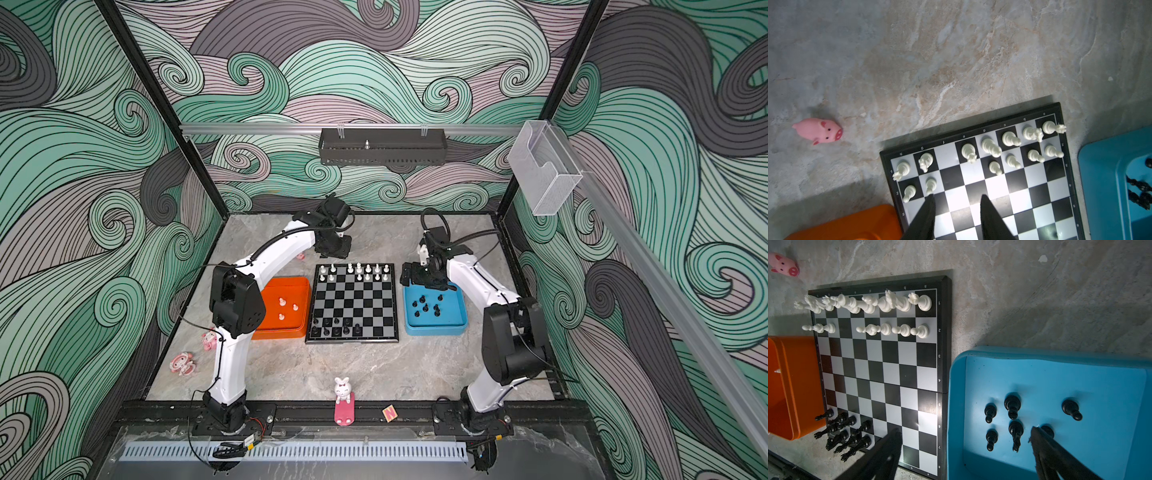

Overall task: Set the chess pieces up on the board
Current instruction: 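Raise the left gripper over the orange tray while the right lowers into the blue tray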

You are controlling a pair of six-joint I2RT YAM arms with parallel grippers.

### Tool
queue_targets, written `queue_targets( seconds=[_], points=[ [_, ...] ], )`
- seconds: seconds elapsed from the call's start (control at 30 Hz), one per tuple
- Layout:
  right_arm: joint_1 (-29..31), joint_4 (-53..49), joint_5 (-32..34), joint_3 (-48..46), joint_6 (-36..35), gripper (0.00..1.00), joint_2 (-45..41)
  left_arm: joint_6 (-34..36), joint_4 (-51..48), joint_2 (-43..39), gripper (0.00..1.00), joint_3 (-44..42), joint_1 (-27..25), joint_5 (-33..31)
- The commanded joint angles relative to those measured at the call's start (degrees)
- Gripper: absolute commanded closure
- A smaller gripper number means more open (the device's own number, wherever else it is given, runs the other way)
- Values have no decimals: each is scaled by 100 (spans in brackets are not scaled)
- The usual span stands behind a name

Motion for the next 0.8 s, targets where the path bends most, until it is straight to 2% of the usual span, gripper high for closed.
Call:
queue_targets(
  seconds=[0.0,0.1,0.17,0.27,0.4,0.5,0.6,0.77],
  points=[
    [-153,-309,407,169,42,3,-158,-47,-47,-535,60,-401,154,-106],
    [-293,-506,575,218,74,4,-124,0,81,-907,58,-752,345,-138],
    [-382,-651,726,225,79,5,-135,71,127,-1083,53,-916,533,-276],
    [-552,-696,783,74,76,6,-232,72,221,-1258,46,-1156,996,-145],
    [-683,-730,808,-173,66,10,-325,87,284,-1407,27,-1356,1553,-124],
    [-708,-738,858,-331,44,13,-281,150,251,-1454,18,-1411,1853,-175],
    [-725,-731,906,-463,48,18,-219,162,270,-1491,14,-1502,2100,-166],
    [-734,-675,887,-575,-9,27,-7,141,297,-1452,14,-1571,2312,-24]
  ],
)
